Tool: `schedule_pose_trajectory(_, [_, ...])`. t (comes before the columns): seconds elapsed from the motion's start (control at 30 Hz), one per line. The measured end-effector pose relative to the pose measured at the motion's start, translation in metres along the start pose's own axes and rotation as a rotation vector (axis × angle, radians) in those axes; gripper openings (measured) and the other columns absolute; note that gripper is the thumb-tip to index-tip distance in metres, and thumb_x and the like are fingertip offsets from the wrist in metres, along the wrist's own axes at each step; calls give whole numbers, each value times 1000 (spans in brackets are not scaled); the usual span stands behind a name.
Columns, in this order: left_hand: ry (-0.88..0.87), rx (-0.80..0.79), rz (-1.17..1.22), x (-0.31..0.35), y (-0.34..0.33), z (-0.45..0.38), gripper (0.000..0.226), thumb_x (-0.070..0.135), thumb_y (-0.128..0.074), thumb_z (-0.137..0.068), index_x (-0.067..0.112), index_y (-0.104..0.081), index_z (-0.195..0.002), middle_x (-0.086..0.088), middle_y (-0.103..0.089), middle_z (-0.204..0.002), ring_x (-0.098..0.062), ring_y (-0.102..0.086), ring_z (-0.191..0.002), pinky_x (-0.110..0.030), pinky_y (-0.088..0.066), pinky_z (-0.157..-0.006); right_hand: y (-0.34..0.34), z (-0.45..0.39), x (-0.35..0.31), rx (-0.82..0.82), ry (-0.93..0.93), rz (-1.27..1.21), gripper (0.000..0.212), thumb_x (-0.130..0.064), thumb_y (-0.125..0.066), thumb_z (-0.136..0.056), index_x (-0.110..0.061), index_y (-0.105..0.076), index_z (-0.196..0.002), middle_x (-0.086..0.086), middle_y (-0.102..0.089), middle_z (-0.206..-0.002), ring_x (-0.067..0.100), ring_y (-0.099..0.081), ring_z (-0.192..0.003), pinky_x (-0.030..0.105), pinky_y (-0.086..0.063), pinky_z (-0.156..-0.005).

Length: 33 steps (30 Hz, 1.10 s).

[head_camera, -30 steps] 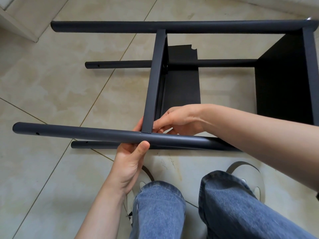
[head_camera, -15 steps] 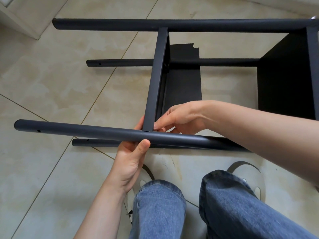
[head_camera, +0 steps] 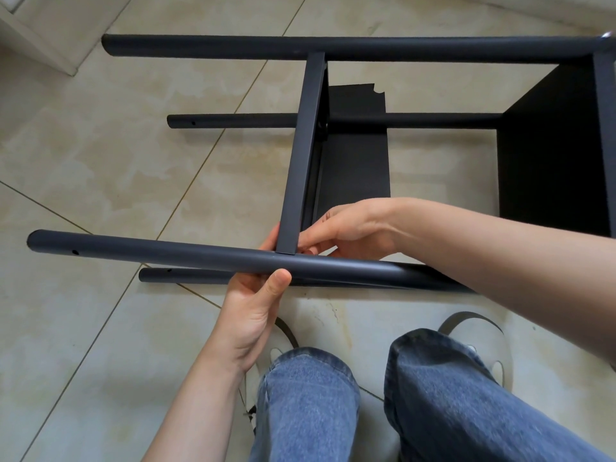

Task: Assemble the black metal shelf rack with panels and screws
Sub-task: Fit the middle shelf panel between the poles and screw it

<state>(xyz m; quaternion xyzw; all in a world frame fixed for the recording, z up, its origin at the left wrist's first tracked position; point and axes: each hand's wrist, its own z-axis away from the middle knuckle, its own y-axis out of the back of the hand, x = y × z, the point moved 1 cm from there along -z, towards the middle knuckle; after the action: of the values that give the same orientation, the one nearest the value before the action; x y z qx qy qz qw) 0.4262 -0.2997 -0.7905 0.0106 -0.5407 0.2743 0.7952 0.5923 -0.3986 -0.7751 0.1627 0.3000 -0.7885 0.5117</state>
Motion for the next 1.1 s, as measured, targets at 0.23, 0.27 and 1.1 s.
schedule_pose_trajectory(0.23, [-8,-5,-5,-1,-1,0,86,50,-91,-62,21,-58,-136,-4,-73,-120,-18,-64,-121,-24,-47,-104,3,1,-2,-26,-1,-32,40,-26,-64,-94,-20,-72,-56,0,-64,-79,18,-61,-85,33,-52,-85])
schedule_pose_trajectory(0.27, [-9,2,-8,-1,-1,-1,88,51,-91,-61,21,-56,-136,-3,-73,-120,-17,-63,-121,-25,-45,-107,4,2,-2,-22,-8,-30,36,-25,-64,-94,-20,-73,-59,1,-64,-82,19,-62,-85,34,-52,-85])
schedule_pose_trajectory(1.1, [-7,-21,-20,-4,3,-1,85,49,-90,-64,22,-58,-139,-10,-71,-123,-25,-61,-125,-30,-40,-113,1,-4,3,24,25,-50,44,-18,-60,-95,-19,-69,-53,4,-58,-71,16,-56,-74,30,-50,-77])
